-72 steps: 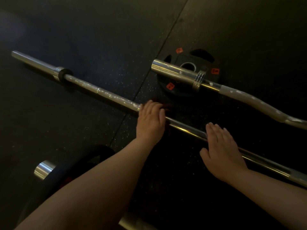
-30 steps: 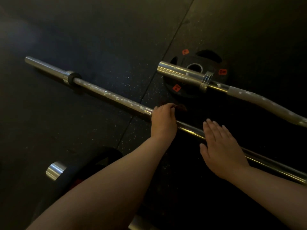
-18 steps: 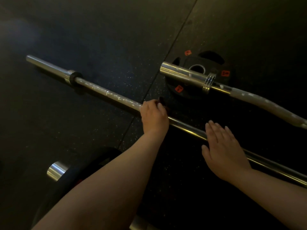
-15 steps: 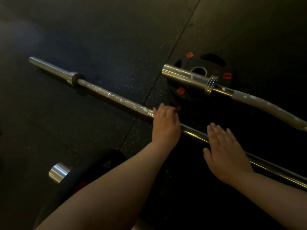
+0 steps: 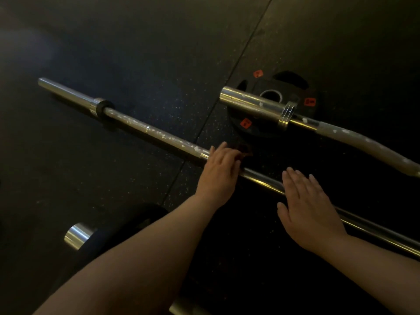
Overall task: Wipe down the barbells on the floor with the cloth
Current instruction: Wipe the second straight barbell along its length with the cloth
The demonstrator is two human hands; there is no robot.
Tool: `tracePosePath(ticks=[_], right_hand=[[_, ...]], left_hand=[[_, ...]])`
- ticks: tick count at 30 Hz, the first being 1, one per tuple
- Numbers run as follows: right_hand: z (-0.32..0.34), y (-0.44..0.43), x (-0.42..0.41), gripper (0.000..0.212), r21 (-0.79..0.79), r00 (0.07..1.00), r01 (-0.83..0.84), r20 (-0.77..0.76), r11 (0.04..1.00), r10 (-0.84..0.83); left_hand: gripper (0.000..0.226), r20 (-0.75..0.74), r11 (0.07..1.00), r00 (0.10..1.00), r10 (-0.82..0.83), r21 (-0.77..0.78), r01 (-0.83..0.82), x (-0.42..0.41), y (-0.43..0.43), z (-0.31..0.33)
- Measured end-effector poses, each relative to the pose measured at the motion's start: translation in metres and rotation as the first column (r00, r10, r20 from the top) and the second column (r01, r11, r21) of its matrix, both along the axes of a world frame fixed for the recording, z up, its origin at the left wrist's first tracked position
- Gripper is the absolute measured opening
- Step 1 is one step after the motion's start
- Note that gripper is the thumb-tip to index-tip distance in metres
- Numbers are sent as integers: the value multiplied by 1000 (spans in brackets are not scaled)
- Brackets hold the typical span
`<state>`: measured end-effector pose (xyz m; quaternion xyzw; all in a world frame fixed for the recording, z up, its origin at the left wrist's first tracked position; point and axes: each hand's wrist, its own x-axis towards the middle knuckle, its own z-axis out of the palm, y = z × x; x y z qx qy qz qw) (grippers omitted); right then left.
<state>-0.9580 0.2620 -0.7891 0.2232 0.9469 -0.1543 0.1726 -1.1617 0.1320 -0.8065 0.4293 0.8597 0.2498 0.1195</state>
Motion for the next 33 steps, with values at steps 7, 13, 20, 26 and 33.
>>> tracePosePath(ticks=[7,13,20,26,33], right_hand=[[5,0,0,75,-7,1000,-9,13,1000,9],[6,3,0,71,-12,1000,-3,-30,1000,3],[16,12,28,69,-92,1000,-16,17,996,18],[15,15,38,73,-137,999,49,-17,989,-52],[22,25,68,68,-224,997,-40,53,974,53]], left_hand=[[33,149,931,919,366,-68,-359,21,29,10],[37,-20,965,965,-262,10,262,55,17,-2],[35,155,914,901,405,-63,-400,42,30,9],[46,40,969,968,-247,-15,247,119,38,9],[34,207,968,945,252,-41,-249,80,32,12]])
